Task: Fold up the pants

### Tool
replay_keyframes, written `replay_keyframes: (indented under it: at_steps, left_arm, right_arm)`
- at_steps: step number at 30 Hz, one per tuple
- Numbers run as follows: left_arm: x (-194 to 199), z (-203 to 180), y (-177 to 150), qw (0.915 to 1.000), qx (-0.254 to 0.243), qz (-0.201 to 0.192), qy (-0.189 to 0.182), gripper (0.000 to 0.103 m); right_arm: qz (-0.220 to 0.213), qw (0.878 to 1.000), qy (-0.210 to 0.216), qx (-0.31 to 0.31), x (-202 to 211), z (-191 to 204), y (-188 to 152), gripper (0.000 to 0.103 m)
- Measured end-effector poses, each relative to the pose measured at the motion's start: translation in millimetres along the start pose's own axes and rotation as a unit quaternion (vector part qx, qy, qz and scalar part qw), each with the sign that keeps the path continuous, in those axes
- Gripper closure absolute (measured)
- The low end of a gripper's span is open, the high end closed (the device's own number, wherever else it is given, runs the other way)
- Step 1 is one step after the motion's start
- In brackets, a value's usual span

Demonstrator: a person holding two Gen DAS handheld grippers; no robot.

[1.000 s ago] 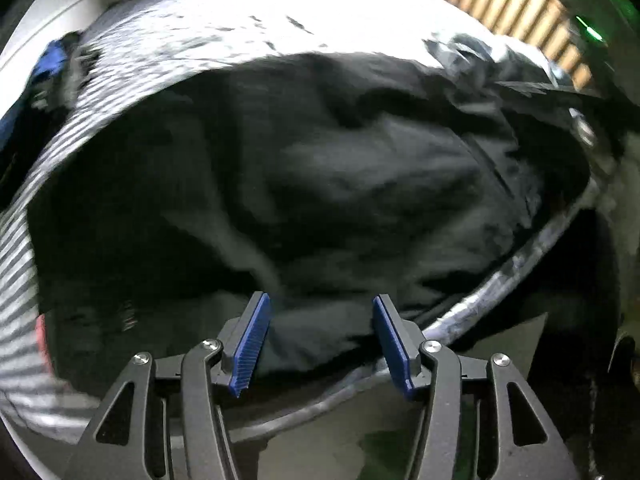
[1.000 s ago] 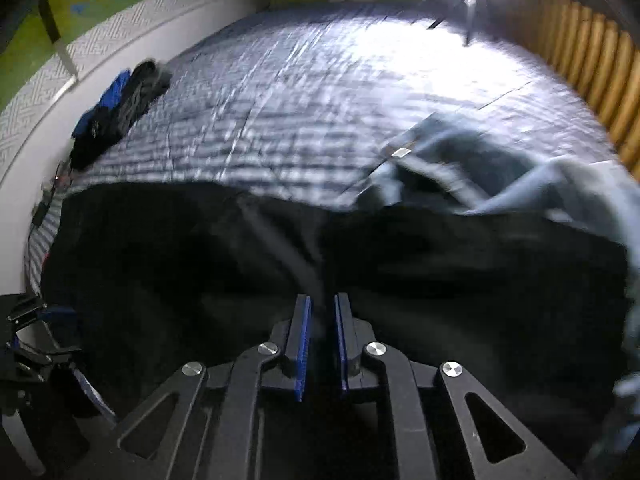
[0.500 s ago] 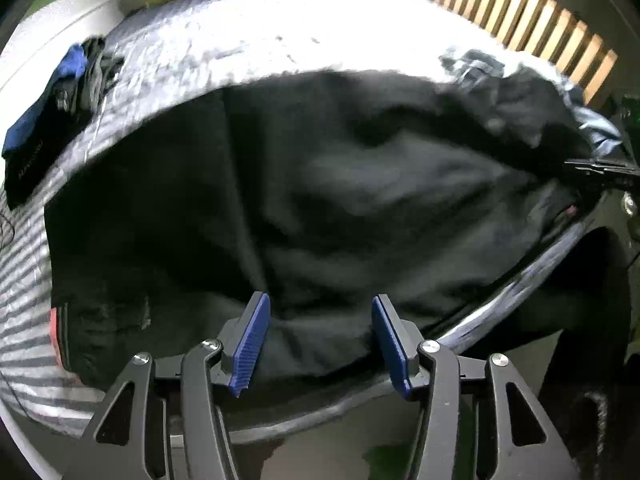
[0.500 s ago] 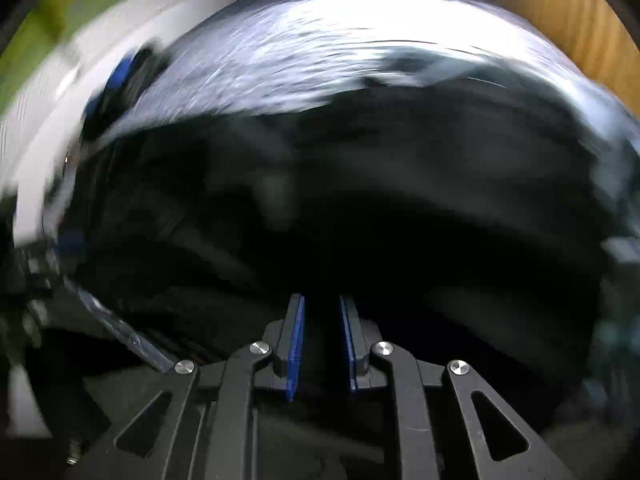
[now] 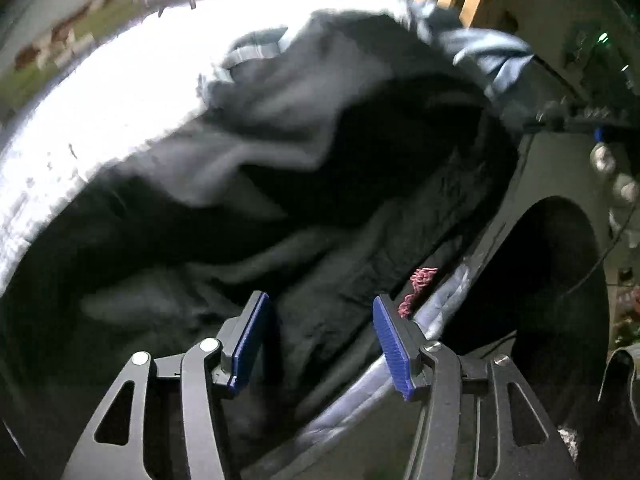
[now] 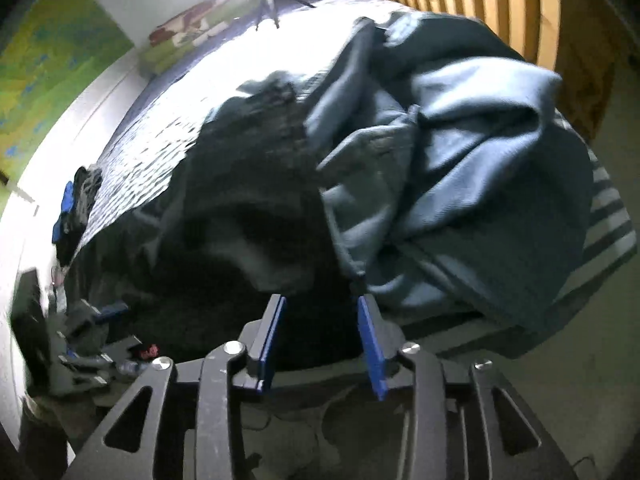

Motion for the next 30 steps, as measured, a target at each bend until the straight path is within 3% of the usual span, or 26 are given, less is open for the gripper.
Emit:
replay_keyframes:
  at_steps: [2, 6, 7, 9, 11, 14, 18, 21, 23, 25, 29, 30]
  left_arm:
    - [3.2, -8.8, -5.2, 0.9996, -0.028, 0.002, 0.010, 0.042]
    - [15.5, -8.7, -10.8, 0.9992, -0.013, 0.029, -0.026, 0.045]
    - [17.3, -9.2, -11.5, 0.9992, -0.015, 0.029, -0.021, 0.045]
    - [21.9, -12.1, -9.8, 0.9994, -0.013, 0.025, -0.017, 0.046]
    - [27.7, -15.7, -4.2, 0.9996, -0.006, 0.012, -0.025, 0.046]
    - [31.6, -38.6, 15.2, 0.9993, -0.025, -0.018, -0.021, 0.044]
    - [11.4, -89.7, 33.4, 0.9950, -0.097, -0.021, -0.012, 0.041]
    - [-12.4, -120.5, 44.9, 0.9909, -0.133, -0.021, -0.004, 0.041]
    - [-30.2, -128.2, 55.0, 0.9890, -0.145, -0.020, 0.018, 0.041]
    - [-41.6, -129.7, 61.6, 0.9894, -0.144, -0.013, 0.017, 0.042]
    - [-49.5, -123.0, 74.1, 0.9952, -0.093, -0.023, -0.021, 0.076]
    - [-46.9, -118.3, 77.6, 0.9967, -0.065, -0.027, -0.041, 0.079]
  right_arm:
    - [0.001, 1.000, 0.013, -0.003, -5.6, -2.0, 2.4, 0.051]
    - [0.014, 1.000, 0.013, 0.023, -25.0, 4.8, 2.9, 0.046]
    - [0.013, 0.999, 0.020, 0.028, -24.7, 7.3, 2.3, 0.049]
    - [0.025, 0.998, 0.034, 0.045, -23.4, 11.1, -1.3, 0.065]
    - [0.036, 0.997, 0.056, 0.041, -18.6, 8.3, -1.7, 0.074]
    - [0.041, 0.993, 0.112, -0.023, -5.6, -8.3, 7.6, 0.075]
    - [0.018, 0.996, 0.089, -0.027, 2.7, -15.2, 21.2, 0.075]
    - [0.036, 0.996, 0.085, -0.015, -4.3, -12.5, 21.3, 0.073]
    - [0.050, 0.995, 0.086, 0.000, -9.7, -9.1, 15.4, 0.072]
    - [0.064, 0.993, 0.097, 0.007, -14.7, -9.8, 7.1, 0.070]
    - [0.078, 0.990, 0.120, 0.002, -23.5, -8.5, -1.5, 0.068]
    - [0.072, 0.989, 0.126, 0.003, -21.2, -7.8, -1.6, 0.068]
Point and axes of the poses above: each gripper's, at about its wrist camera, not at the fingertips, and x roughly against the way its jaws point, z to its left, y to its top, the point moved 4 cm from there along -x, roughly the way its jaws point, and after that the axes turned 9 degrees about -y, right-handed, at the moved point
